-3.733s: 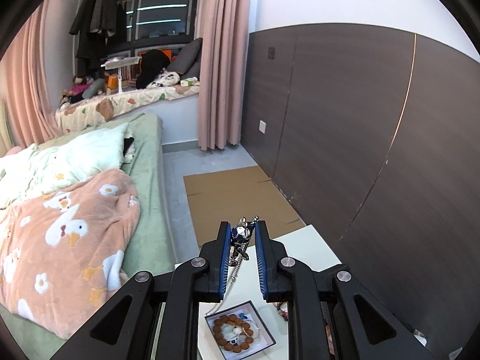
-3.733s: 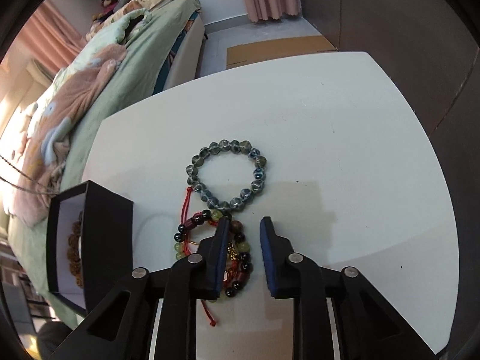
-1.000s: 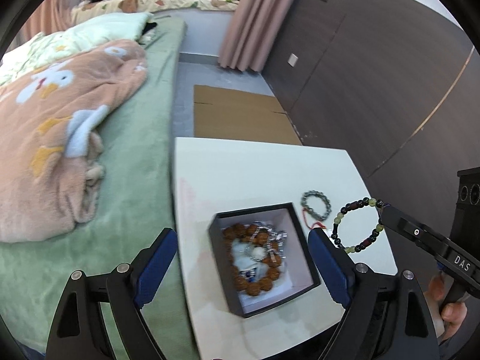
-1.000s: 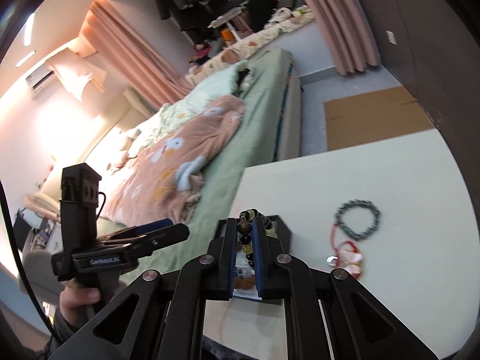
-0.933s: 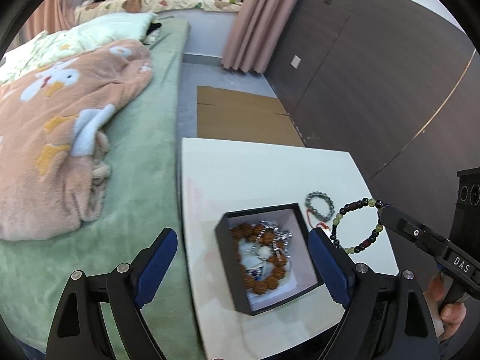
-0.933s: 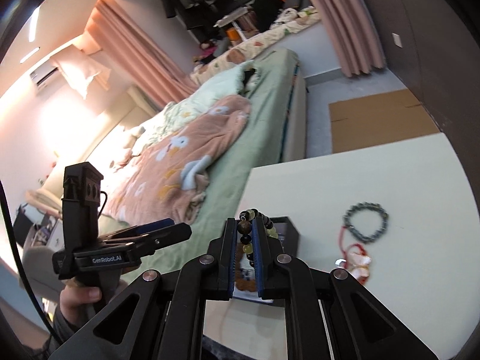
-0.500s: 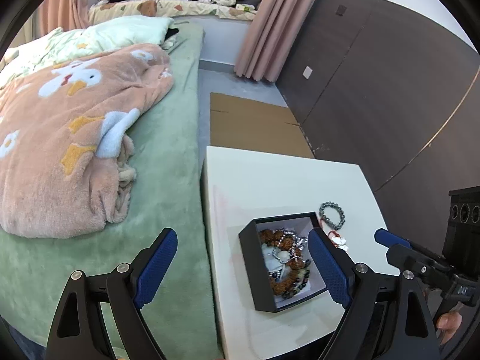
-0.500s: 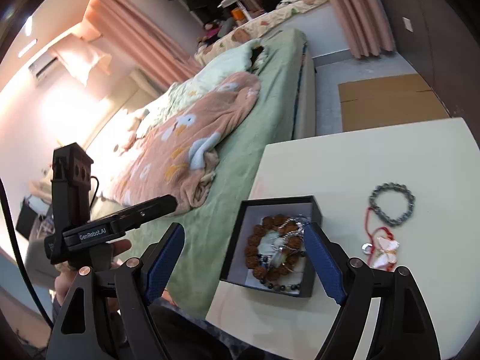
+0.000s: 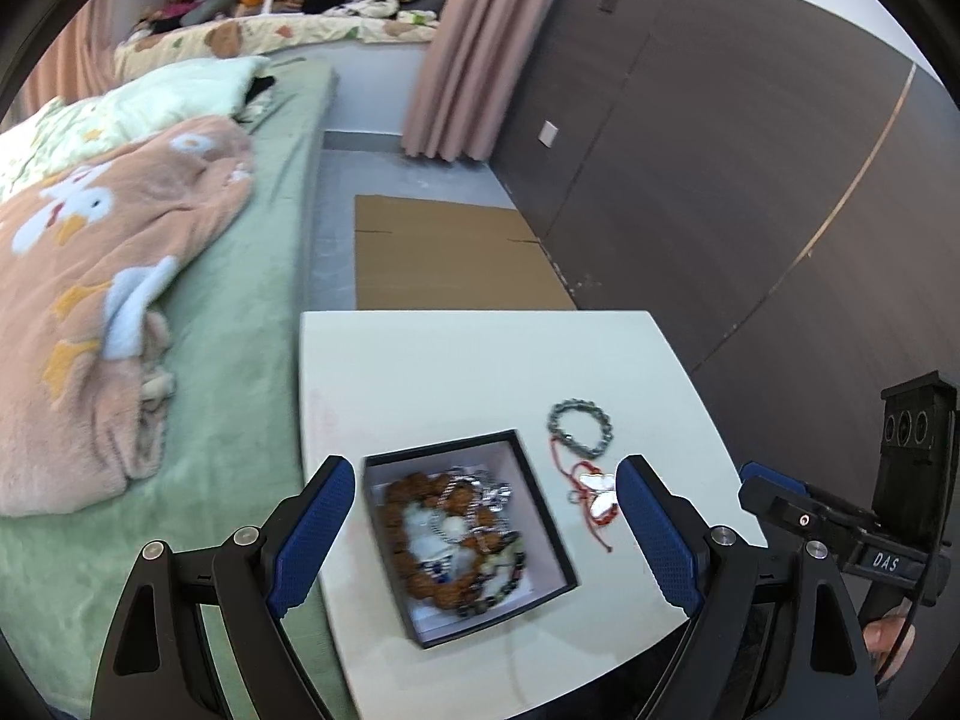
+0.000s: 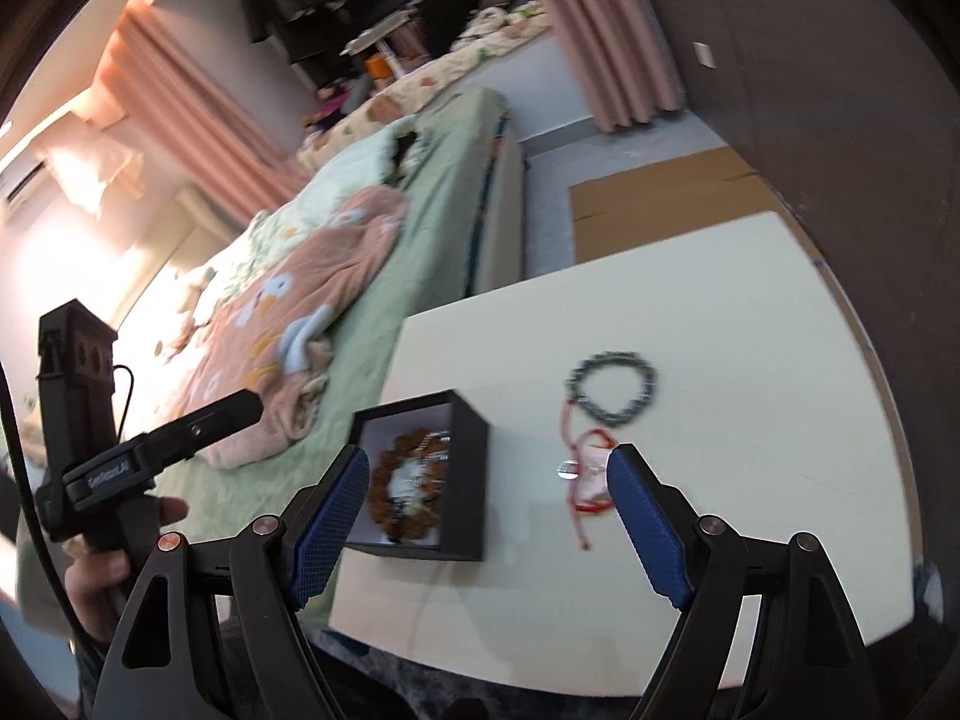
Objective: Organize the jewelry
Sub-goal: 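Lower the left gripper onto the butterfly charm and close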
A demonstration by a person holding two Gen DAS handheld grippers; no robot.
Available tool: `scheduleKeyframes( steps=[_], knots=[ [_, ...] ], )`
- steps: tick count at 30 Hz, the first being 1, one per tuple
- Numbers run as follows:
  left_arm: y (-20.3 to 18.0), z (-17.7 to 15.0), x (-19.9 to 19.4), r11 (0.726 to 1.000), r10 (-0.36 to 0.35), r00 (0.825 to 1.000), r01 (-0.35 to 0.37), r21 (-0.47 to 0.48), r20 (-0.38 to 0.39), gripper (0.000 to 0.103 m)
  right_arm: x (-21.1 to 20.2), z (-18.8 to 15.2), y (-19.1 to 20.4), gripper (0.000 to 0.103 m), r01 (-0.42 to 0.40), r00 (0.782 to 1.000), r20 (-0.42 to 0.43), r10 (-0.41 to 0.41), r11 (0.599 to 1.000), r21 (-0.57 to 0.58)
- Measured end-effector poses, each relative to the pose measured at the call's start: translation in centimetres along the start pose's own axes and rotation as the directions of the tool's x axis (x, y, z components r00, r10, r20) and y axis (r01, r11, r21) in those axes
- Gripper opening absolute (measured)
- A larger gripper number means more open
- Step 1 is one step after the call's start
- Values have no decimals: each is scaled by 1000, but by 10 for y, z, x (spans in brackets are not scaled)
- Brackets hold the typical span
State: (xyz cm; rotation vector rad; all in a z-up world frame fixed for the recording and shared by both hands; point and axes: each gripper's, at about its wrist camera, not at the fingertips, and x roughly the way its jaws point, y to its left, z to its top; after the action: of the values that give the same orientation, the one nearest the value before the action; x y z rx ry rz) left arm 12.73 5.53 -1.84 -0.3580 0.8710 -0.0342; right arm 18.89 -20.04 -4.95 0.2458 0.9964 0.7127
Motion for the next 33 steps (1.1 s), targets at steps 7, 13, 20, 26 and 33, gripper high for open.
scheduleKeyframes(
  steps=[7, 13, 20, 26, 33],
  knots=[
    [-31, 4, 17, 999, -15, 1000, 16, 39, -21, 89, -15, 2, -32, 83, 51, 999, 2, -52, 996, 77],
    [-57, 6, 32, 996, -23, 999, 26, 81, -42, 96, -26, 2, -55, 103, 77, 997, 1, -78, 986, 149],
    [-81, 12, 51, 994, -17, 997, 25, 105, -74, 97, -35, 4, -82, 103, 112, 993, 4, -116, 968, 227],
    [-99, 11, 68, 989, 0, 993, 17, 146, -114, 96, -44, 7, -107, 103, 120, 991, 25, -133, 946, 300],
    [-121, -3, 106, 979, 29, 974, 18, 203, -227, 66, -51, 7, -132, 103, 114, 991, 27, -135, 919, 378]
  ],
)
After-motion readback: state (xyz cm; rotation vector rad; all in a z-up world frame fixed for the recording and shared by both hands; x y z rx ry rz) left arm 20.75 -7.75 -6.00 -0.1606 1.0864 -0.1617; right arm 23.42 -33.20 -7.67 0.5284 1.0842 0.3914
